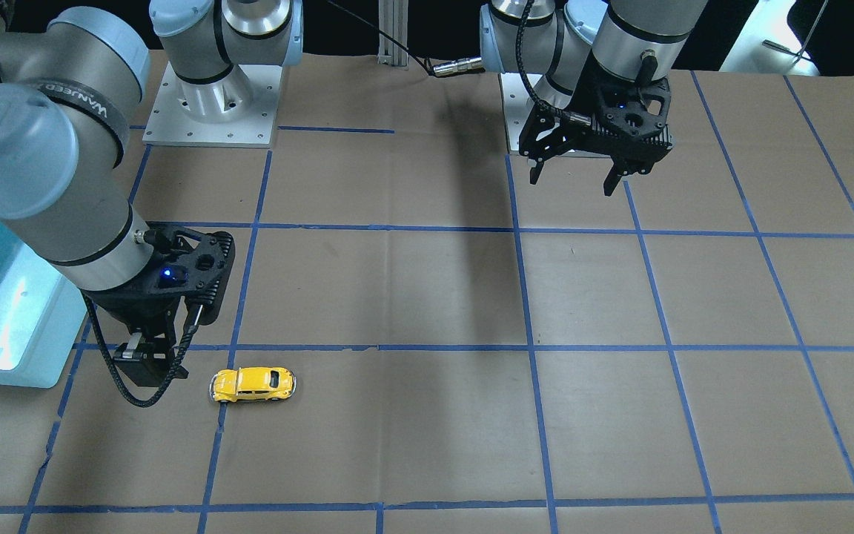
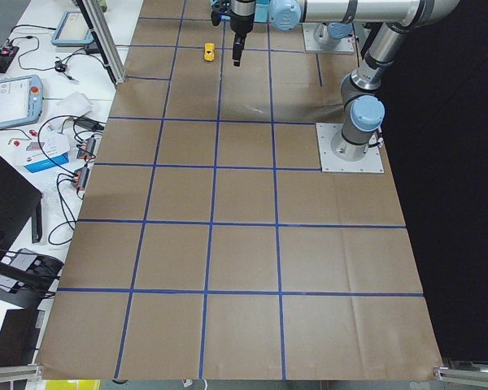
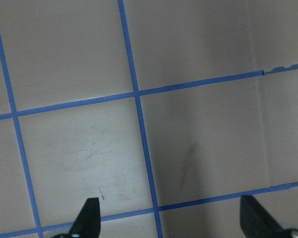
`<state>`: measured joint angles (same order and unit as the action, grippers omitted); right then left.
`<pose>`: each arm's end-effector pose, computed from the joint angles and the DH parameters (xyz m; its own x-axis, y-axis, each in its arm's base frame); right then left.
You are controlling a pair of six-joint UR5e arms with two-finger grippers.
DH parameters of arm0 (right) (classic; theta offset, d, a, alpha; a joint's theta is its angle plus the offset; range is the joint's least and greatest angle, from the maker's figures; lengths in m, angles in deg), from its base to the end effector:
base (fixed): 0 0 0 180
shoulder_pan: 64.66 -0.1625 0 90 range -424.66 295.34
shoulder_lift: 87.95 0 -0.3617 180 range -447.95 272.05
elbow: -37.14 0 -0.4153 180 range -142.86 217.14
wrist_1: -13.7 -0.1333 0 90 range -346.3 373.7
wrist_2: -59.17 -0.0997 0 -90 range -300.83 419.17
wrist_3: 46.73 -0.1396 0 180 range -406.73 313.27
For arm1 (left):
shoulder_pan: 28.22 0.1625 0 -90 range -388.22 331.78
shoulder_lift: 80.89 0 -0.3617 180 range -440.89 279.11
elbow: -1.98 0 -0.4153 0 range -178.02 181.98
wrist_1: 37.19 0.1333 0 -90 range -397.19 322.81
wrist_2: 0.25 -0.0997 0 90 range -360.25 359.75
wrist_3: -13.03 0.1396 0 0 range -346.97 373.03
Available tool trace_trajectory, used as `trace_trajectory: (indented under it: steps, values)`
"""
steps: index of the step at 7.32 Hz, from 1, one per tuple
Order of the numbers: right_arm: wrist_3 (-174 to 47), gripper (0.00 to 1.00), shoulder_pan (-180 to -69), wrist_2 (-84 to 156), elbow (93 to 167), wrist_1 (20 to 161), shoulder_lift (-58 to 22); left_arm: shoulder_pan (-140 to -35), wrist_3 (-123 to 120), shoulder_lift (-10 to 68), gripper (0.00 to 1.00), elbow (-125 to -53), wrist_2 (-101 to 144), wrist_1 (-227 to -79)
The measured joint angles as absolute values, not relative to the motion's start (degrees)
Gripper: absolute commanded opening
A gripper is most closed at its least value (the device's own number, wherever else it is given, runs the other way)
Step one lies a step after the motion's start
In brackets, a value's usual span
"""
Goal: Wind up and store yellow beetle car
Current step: 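Lower the right gripper down onto the yellow beetle car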
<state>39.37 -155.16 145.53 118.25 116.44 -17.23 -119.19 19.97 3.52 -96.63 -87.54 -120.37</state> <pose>0.1477 -0.6320 0.2939 -0.0592 -0.9976 0.0366 -0.9962 0.0567 -0.0661 -0.1481 -0.4858 0.3681 -0.9893 0.1404 0.0388 0.1374 0.9879 -0.0715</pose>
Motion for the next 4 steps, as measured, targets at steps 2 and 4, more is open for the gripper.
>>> trace_trajectory:
  steps: [2,4]
  values:
    - [39.5,1.0,-155.5,145.6,119.7,120.5,-19.0,-119.0,19.8,3.5,1.0,-96.7,-86.1,-120.1]
    - [39.8,1.0,-155.5,145.7,122.6,126.1,-20.5,-118.9,19.8,3.7,1.0,-96.8,-85.7,-118.5]
